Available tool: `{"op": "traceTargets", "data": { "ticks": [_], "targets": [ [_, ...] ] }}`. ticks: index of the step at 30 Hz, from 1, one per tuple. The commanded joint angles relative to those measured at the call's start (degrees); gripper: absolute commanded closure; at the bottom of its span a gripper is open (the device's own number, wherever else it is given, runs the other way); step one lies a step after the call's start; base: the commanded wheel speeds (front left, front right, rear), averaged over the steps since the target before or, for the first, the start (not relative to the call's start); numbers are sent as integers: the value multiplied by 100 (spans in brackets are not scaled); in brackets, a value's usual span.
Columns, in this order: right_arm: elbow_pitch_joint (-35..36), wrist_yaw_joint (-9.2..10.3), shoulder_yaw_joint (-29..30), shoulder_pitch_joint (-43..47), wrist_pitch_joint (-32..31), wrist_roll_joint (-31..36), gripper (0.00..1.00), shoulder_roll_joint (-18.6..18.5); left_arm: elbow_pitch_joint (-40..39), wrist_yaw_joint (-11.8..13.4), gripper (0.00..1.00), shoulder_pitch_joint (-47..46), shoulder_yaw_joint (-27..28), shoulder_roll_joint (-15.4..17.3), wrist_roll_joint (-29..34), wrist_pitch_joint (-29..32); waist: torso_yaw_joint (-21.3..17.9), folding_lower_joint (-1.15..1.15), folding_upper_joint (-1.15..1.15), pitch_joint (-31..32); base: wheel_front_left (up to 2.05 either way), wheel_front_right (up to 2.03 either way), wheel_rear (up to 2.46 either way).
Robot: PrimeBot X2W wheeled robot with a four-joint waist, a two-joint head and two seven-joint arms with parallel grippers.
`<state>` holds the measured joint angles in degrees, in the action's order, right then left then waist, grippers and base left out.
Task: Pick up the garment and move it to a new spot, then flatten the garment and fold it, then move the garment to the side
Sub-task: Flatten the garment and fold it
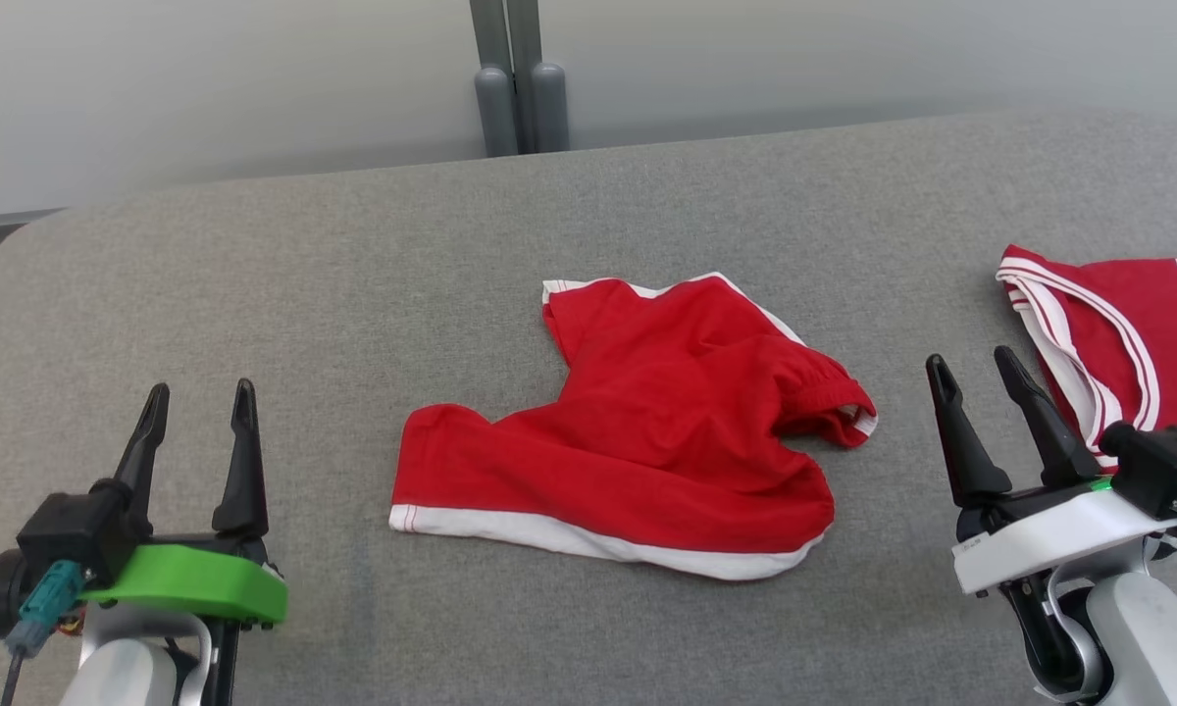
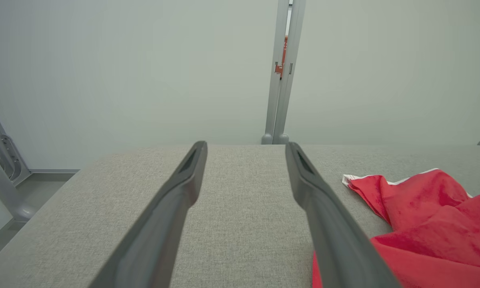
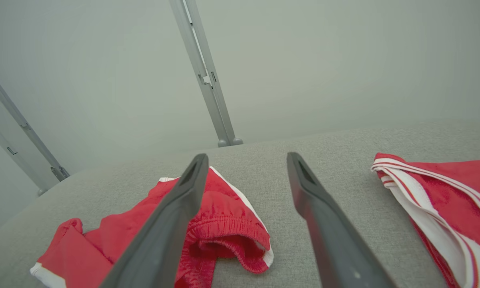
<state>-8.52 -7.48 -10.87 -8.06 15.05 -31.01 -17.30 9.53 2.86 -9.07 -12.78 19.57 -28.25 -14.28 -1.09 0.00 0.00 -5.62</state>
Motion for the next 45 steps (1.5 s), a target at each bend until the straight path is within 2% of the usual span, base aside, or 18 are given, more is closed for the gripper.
{"op": "traceTargets", "data": {
  "ticks": [1, 5, 11, 23, 38, 45],
  "targets": [
    [56, -3, 114, 81, 14, 133, 0, 44, -85, 69, 0, 195, 64, 11, 37, -51, 149, 0, 0, 200, 0, 0, 0],
    [154, -3, 323, 275, 15, 481, 0, 167, -306, 202, 0, 782, 251, -54, 64, -88, 160, 0, 0, 538, 0, 0, 0],
    [445, -3, 547, 539, 14, 771, 0, 283, -787, 323, 0, 1459, 517, -211, 226, -94, 167, 0, 0, 700, 0, 0, 0],
    [395, -3, 528, 821, 14, 870, 0, 245, -970, 148, 0, 1678, 676, -500, 460, -97, 192, 0, 0, 771, 0, 0, 0],
    [341, -3, 487, 752, 14, 783, 0, 190, -705, -10, 0, 1580, 652, -613, 533, -97, 157, 0, 0, 813, 0, 0, 0],
    [246, -3, 518, 788, 14, 766, 0, 38, -671, -30, 0, 1556, 630, -594, 576, -83, 143, 0, 0, 826, 0, 0, 0]
  ]
}}
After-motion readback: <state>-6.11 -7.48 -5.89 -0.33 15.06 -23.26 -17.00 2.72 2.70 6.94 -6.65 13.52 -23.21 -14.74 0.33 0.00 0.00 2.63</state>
